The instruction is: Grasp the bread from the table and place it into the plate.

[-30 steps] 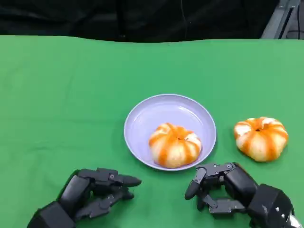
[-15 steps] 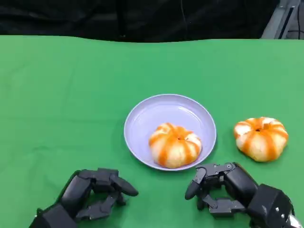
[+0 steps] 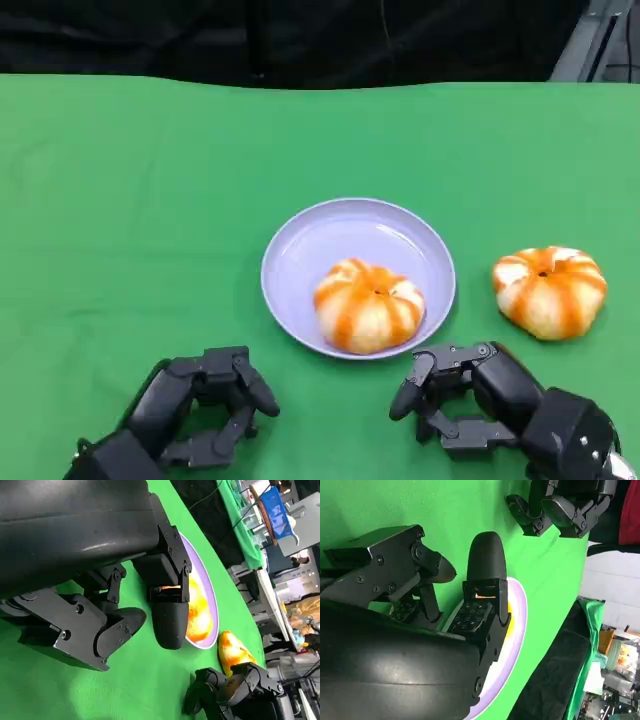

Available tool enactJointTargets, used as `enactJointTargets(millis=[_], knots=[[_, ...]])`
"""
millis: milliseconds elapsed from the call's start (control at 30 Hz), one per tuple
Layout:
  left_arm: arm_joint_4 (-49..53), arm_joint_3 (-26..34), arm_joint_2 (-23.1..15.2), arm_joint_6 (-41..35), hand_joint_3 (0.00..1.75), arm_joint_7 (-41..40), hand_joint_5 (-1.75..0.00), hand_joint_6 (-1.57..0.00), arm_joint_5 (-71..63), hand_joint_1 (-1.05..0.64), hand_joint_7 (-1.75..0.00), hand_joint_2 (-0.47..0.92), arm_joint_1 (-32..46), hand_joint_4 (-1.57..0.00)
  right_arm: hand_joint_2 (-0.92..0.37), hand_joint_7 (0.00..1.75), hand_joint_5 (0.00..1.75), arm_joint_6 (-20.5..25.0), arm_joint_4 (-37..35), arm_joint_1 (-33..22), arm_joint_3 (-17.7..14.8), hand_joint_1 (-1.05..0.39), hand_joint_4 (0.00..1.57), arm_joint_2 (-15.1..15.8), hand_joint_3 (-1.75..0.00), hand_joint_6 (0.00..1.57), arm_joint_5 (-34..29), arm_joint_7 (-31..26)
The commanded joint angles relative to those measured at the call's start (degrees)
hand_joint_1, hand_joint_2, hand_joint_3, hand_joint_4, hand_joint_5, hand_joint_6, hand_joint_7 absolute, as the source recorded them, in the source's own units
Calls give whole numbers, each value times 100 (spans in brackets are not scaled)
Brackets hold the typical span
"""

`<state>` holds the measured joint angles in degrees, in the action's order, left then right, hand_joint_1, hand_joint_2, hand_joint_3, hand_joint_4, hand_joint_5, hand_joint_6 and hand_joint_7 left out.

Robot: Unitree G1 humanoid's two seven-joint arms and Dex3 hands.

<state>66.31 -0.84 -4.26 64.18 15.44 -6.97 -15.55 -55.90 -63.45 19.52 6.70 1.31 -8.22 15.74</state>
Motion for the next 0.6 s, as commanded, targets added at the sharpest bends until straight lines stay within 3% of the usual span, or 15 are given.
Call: enactJointTargets(millis=[33,600], knots=[[0,-40,-100,89,108,51,-150,-84,40,0,-124,56,-21,-78,-65,90,132,-12,-11,20,-25,21,96,104,-91,100,1,-42],[-17,-116,-39,121,103,183,-150,-83,130,-2,-121,58,46,-75,-64,91,134,-7,13,-14,-12,20,94,100,-91,99,34,11]])
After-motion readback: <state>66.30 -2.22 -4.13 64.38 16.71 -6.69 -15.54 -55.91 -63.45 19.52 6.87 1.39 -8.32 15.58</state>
